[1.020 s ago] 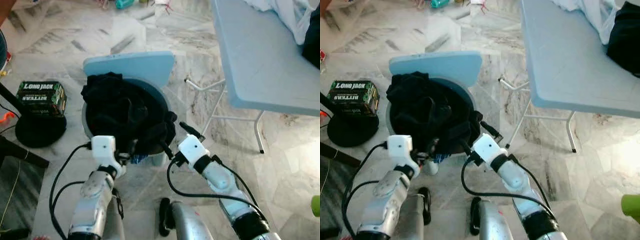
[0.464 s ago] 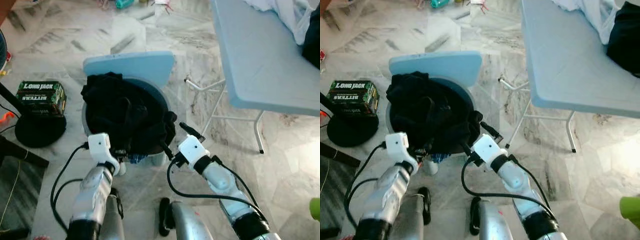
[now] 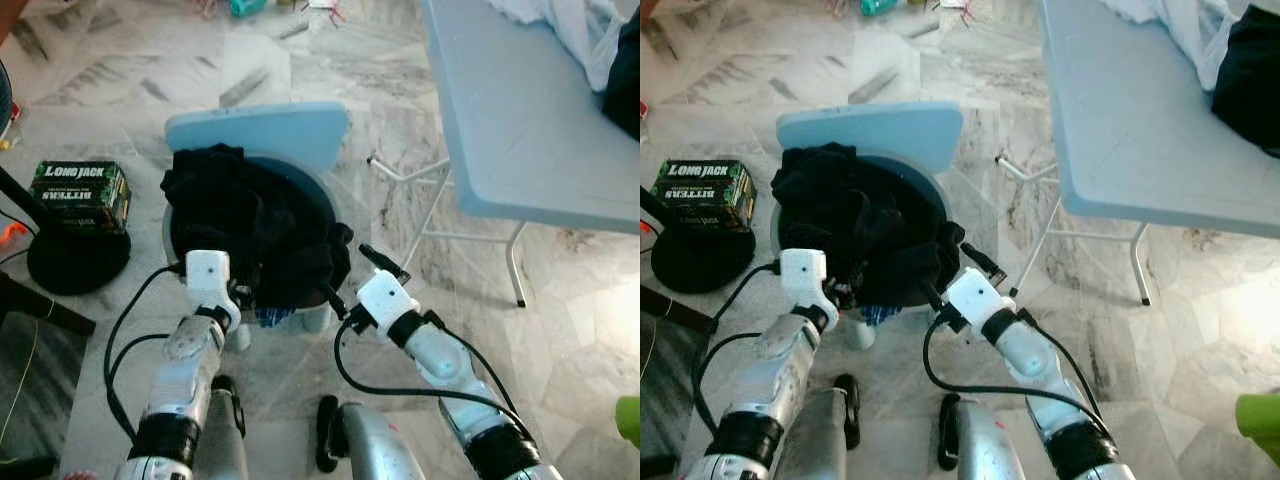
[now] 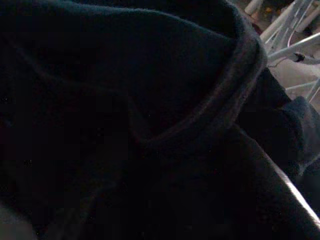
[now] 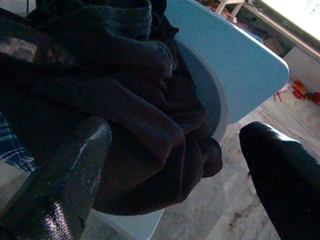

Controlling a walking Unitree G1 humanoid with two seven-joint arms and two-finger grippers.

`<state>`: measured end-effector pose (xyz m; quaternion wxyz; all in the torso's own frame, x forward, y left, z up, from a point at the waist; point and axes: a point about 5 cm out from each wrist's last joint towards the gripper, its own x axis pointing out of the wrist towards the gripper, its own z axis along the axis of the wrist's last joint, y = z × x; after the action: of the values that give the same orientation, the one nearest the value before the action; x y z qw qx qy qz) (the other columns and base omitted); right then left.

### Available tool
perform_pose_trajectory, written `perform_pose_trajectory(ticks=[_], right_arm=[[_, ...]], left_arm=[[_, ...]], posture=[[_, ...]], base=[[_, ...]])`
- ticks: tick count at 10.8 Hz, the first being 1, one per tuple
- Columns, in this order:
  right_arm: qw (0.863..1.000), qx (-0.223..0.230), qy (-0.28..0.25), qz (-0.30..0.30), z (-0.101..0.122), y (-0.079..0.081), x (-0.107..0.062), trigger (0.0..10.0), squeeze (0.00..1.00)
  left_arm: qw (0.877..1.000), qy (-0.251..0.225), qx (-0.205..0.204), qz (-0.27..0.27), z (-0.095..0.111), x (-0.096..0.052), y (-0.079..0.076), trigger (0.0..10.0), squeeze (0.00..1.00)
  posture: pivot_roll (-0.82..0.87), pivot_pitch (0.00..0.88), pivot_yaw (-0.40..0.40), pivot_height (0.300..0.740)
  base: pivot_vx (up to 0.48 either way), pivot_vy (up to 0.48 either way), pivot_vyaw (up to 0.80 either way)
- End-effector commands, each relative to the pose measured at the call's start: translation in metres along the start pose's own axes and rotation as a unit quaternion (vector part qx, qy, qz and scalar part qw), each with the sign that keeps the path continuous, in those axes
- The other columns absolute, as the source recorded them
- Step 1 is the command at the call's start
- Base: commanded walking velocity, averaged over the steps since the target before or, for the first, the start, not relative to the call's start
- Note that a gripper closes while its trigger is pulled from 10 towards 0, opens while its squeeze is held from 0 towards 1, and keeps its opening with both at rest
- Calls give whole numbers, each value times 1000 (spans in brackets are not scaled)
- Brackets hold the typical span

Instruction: Hang hanger

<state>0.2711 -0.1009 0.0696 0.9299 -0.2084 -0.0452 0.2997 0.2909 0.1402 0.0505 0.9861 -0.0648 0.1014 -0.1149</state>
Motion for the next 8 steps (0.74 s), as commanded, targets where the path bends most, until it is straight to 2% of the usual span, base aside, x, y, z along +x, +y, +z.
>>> perform_pose_trajectory(ticks=[1,6,7,8], right_arm=[[1000,-1,12,4,-6,2,-4,10000,0],[1000,-2,11,6,-6,1,-3,10000,0],[1000,-2,10,6,-6,2,-2,10000,0],[1000,-1,9,5,-5,2,-1,10000,0]], left_arm=[[1000,1,15,-11,-3,1,-4,0,0],[997,-19,66,-21,-1,4,-1,0,0],[996,-21,86,-21,0,3,0,0,0],[991,-20,122,-44,-1,0,-3,0,0]], posture=[[29,222,-146,740],[34,217,-148,740],[39,215,-145,740],[43,213,-141,740]], base=[[0,0,0],[0,0,0],[0,0,0],[0,0,0]])
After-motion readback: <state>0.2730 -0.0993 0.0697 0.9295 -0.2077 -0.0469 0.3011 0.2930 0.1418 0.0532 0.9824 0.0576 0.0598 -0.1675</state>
